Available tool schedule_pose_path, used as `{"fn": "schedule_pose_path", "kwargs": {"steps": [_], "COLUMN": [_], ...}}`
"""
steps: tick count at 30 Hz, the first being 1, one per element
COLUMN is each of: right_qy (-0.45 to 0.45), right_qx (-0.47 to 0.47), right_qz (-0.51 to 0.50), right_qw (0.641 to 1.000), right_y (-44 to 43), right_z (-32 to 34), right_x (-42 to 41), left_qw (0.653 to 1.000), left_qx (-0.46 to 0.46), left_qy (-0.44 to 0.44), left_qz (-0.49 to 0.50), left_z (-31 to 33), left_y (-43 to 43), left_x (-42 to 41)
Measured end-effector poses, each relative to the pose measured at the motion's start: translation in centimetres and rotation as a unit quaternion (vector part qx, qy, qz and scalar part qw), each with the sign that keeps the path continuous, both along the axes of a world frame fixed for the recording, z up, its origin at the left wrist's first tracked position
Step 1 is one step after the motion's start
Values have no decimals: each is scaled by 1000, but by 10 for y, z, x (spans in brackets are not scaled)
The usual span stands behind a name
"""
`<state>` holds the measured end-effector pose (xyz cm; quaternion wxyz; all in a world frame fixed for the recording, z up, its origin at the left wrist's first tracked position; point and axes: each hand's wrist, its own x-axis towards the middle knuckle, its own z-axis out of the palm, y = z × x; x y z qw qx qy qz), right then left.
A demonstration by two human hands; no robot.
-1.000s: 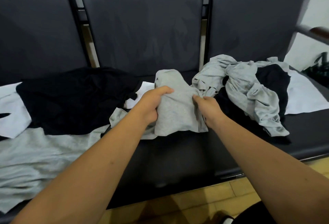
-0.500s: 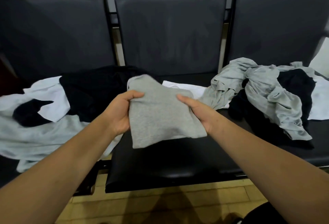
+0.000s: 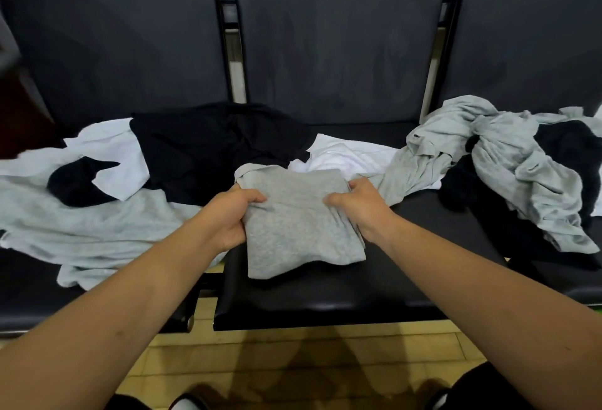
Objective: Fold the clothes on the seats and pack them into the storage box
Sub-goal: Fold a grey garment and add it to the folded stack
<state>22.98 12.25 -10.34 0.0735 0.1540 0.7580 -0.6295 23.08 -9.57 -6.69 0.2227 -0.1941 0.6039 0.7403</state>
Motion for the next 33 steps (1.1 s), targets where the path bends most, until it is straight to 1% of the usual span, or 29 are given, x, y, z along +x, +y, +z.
{"fn": "schedule_pose_path", "kwargs": {"steps": [2, 3, 5, 7, 9, 12, 15, 16, 17, 18, 19, 20, 21, 22, 23, 24, 25, 26, 27, 28, 29, 30, 32, 33], "right_qy": [-57, -81, -101, -82, -32, 27, 53, 66, 93, 141, 193, 225, 218, 187, 150, 127, 123, 132, 140, 146, 150, 157, 158, 151], "right_qx": [-128, -177, -212, -209, -153, -8, 114, 162, 236, 329, 413, 463, 484, 487, 490, 509, 547, 584, 604, 609, 605, 599, 579, 567], "right_qz": [-10, -7, 31, 78, 93, 58, 84, 99, 110, 114, 120, 141, 180, 223, 258, 274, 283, 288, 287, 286, 285, 288, 309, 317], "right_qw": [990, 981, 972, 971, 983, 998, 988, 980, 961, 927, 882, 846, 828, 824, 819, 806, 778, 748, 730, 726, 728, 731, 738, 745], "right_y": [3, 6, 11, 12, 10, 8, 10, 9, 8, 6, 4, -1, -8, -17, -27, -36, -43, -48, -50, -48, -44, -38, -23, -16], "right_z": [-2, -3, -6, -5, -2, -6, -13, -11, -6, 0, 5, 11, 17, 19, 18, 13, 7, 0, -6, -9, -10, -9, -6, -4], "right_x": [-2, -3, -7, -17, -29, -40, -38, -35, -26, -18, -5, 9, 25, 41, 56, 67, 76, 82, 86, 87, 87, 85, 82, 79], "left_qw": [1000, 1000, 999, 998, 996, 991, 987, 987, 987, 989, 988, 973, 940, 893, 838, 776, 708, 644, 587, 545, 519, 515, 534, 537], "left_qx": [7, 3, -6, 0, 19, 71, 116, 121, 111, 75, 2, -105, -229, -348, -445, -508, -531, -524, -507, -497, -498, -504, -510, -515], "left_qy": [-8, -17, -37, -61, -84, -100, -102, -106, -116, -123, -119, -99, -55, 20, 122, 244, 359, 443, 489, 505, 502, 489, 488, 501], "left_qz": [16, 19, 14, 14, 22, 47, 38, 23, 1, -36, -100, -180, -248, -284, -290, -283, -295, -338, -398, -449, -480, -490, -465, -443], "left_z": [0, -1, -5, -11, -17, -17, -18, -19, -20, -19, -17, -15, -13, -13, -16, -20, -22, -26, -33, -42, -48, -54, -63, -64], "left_y": [0, -1, -4, -5, -1, 16, 33, 35, 35, 32, 28, 20, 12, 2, -9, -18, -24, -27, -28, -27, -22, -18, -12, -9], "left_x": [1, 2, 5, 10, 13, 18, 28, 31, 34, 36, 37, 36, 33, 29, 21, 13, 9, 6, 3, 1, 1, 2, 5, 7]}}
